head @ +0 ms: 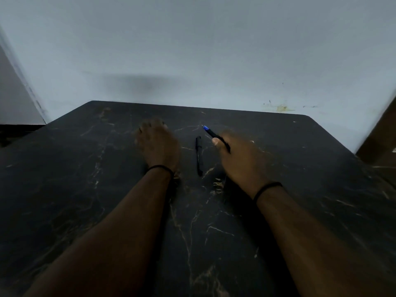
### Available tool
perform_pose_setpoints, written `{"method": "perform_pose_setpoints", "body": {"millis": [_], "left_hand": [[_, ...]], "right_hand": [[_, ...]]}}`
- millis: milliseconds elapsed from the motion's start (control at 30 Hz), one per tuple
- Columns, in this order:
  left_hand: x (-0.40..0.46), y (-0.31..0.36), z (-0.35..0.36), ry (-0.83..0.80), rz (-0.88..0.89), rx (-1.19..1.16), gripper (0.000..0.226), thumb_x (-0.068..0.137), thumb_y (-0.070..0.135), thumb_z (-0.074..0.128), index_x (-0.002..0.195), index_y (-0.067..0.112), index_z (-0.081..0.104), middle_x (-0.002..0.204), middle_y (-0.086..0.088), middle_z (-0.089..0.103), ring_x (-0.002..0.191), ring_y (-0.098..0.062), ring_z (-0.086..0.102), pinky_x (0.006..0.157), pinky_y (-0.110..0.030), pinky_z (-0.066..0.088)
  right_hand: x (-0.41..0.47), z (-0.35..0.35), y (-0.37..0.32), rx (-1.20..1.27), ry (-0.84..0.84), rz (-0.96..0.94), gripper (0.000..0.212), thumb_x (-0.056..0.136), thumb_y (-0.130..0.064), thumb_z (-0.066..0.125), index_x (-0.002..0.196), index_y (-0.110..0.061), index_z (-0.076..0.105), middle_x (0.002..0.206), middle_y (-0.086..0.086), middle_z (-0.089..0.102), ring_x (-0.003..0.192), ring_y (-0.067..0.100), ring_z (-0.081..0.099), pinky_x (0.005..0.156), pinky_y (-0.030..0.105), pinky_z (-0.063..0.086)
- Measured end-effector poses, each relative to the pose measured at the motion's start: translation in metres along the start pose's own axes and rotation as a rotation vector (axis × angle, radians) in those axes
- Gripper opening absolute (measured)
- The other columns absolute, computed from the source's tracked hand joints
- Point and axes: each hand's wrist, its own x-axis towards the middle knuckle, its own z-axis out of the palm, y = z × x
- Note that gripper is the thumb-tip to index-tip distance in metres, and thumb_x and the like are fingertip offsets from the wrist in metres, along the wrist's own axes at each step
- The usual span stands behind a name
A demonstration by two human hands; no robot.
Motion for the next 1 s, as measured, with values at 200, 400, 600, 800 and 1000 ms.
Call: {"method": "perform_pose_setpoints", "body": {"millis": [200, 400, 600, 800, 1000], "left_hand": [[-0.011, 0.024, -0.004, -0.304, -0.105, -1.014, 0.024, 0.098, 0.03, 0.057, 0.086, 0.013, 0.069, 0.086, -0.008, 0.073, 0.05, -0.008, 0.046, 0.044, -0.019, 0.04], [-0.01, 0.016, -0.013, -0.968, -0.103, -1.445, 0.029, 0.099, 0.022, 0.047, 0.119, 0.007, 0.061, 0.129, -0.01, 0.066, 0.039, -0.003, 0.034, 0.037, -0.018, 0.015], [-0.009, 0.011, -0.01, -1.123, -0.059, -1.489, 0.033, 0.096, 0.024, 0.046, 0.119, 0.011, 0.064, 0.132, -0.01, 0.064, 0.044, -0.004, 0.037, 0.036, -0.015, 0.019], [-0.01, 0.012, -0.004, -1.033, -0.085, -1.546, 0.024, 0.1, 0.018, 0.042, 0.09, 0.012, 0.063, 0.097, -0.007, 0.077, 0.036, -0.007, 0.051, 0.031, -0.014, 0.027], [-0.011, 0.015, -0.004, -0.931, -0.083, -1.513, 0.024, 0.1, 0.016, 0.046, 0.087, 0.011, 0.065, 0.087, -0.004, 0.075, 0.029, -0.003, 0.035, 0.032, -0.013, 0.028]], "right_hand": [[0.003, 0.001, -0.001, 0.185, -0.005, 0.094, 0.025, 0.103, -0.032, 0.043, 0.089, -0.019, 0.059, 0.079, 0.0, 0.066, 0.073, 0.015, 0.061, 0.064, 0.034, 0.046], [-0.004, 0.002, -0.012, 0.891, -0.259, 0.202, 0.029, 0.105, -0.034, 0.043, 0.085, -0.021, 0.061, 0.052, -0.008, 0.047, 0.039, 0.004, 0.034, 0.039, 0.019, 0.026], [-0.006, -0.011, -0.013, 1.396, -0.643, 0.436, 0.031, 0.104, -0.035, 0.042, 0.092, -0.013, 0.061, 0.053, -0.005, 0.036, 0.035, 0.002, 0.022, 0.034, 0.01, 0.018], [-0.007, -0.008, -0.02, 1.328, -0.598, 0.423, 0.033, 0.105, -0.038, 0.041, 0.081, -0.017, 0.051, 0.051, -0.006, 0.03, 0.035, 0.003, 0.02, 0.035, 0.01, 0.014], [-0.013, -0.004, -0.028, 0.922, -0.305, 0.282, 0.025, 0.104, -0.029, 0.05, 0.085, -0.016, 0.06, 0.054, -0.005, 0.036, 0.039, 0.003, 0.028, 0.037, 0.017, 0.024]]}}
